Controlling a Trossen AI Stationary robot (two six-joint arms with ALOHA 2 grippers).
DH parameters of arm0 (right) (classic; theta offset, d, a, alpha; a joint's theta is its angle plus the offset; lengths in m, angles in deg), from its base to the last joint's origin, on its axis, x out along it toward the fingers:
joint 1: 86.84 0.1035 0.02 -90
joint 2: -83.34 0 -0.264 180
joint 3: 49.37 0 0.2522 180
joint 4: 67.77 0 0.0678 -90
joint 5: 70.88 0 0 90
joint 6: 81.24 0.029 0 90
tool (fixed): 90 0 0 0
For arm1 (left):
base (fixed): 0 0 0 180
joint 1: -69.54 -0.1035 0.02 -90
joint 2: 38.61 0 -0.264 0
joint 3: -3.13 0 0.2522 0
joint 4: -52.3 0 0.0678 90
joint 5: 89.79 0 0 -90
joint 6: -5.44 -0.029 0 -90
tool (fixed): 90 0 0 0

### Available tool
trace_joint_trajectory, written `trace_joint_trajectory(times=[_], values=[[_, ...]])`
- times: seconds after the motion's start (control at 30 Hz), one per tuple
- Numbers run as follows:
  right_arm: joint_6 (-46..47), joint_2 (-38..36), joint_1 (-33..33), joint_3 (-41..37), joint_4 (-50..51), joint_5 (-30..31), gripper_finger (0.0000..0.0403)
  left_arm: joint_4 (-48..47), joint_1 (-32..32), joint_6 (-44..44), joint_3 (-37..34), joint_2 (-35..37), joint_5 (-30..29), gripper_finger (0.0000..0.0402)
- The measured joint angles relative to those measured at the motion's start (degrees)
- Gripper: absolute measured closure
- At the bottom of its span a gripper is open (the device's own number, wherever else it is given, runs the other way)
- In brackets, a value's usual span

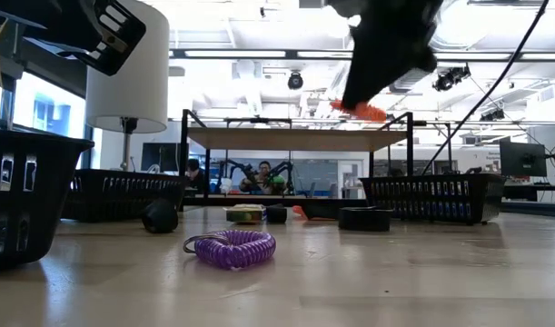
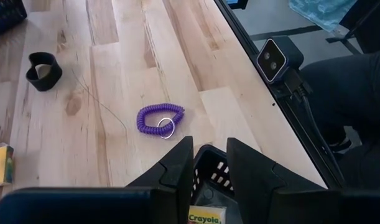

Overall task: Pick & Place Office Desk Supplies
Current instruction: Put the bottom orange spring keychain into the top right black bin

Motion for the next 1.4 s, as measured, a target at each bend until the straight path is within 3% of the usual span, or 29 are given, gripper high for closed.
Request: trace_joint_trajectory(times=[0.27,0.5,0.77,1.07,1.4], values=[[11.46,-1.79,2.71,5.17,21.27,2.16,0.0400,0.01,0.00,-0.20,0.00,0.00,0.00,0.0309],[22.01,-1.70,1.84,4.96,33.59,2.24,0.0399,0.03,0.00,-0.20,0.00,0.00,-0.02,0.0309],[21.55,-1.65,-2.74,-2.14,31.96,0.57,0.0399,0.32,0.00,-0.12,0.00,0.00,-0.01,0.0309],[13.99,-1.58,-9.19,-11.83,16.13,-4.24,0.0399,0.45,0.00,0.34,0.00,0.00,0.00,0.0309],[13.93,-1.58,-12.96,-13.87,13.57,-10.11,0.0390,0.45,0.00,0.44,0.00,0.00,0.00,0.0309]])
